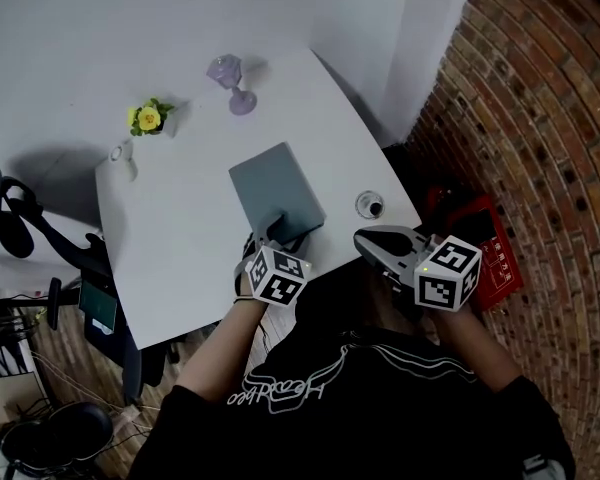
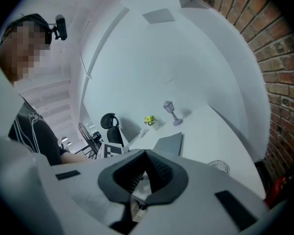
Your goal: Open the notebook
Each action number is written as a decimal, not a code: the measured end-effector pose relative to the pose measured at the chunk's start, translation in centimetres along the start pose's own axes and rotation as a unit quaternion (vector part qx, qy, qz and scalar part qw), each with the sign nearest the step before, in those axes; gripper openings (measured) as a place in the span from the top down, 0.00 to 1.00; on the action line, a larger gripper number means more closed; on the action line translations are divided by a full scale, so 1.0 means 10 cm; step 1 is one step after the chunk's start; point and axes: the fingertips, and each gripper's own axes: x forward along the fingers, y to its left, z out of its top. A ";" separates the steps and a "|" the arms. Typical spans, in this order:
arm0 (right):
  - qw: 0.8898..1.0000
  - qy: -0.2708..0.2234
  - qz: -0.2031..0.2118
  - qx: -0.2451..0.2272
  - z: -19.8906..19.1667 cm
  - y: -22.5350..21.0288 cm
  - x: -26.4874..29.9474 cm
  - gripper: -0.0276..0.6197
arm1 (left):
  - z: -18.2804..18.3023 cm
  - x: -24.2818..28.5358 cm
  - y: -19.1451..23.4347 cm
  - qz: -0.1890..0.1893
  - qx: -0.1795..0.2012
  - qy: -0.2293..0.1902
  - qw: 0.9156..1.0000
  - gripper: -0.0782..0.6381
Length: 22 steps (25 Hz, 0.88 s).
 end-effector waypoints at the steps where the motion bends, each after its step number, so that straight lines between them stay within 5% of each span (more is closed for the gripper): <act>1: 1.000 0.000 0.000 -0.001 0.00 0.01 0.00 0.95 | 0.00 0.00 -0.01 -0.001 -0.004 0.000 1.000 0.54; 22: 1.000 -0.004 -0.002 -0.003 -0.06 0.11 -0.07 0.95 | 0.07 -0.16 -0.07 -0.012 -0.018 0.003 1.000 0.77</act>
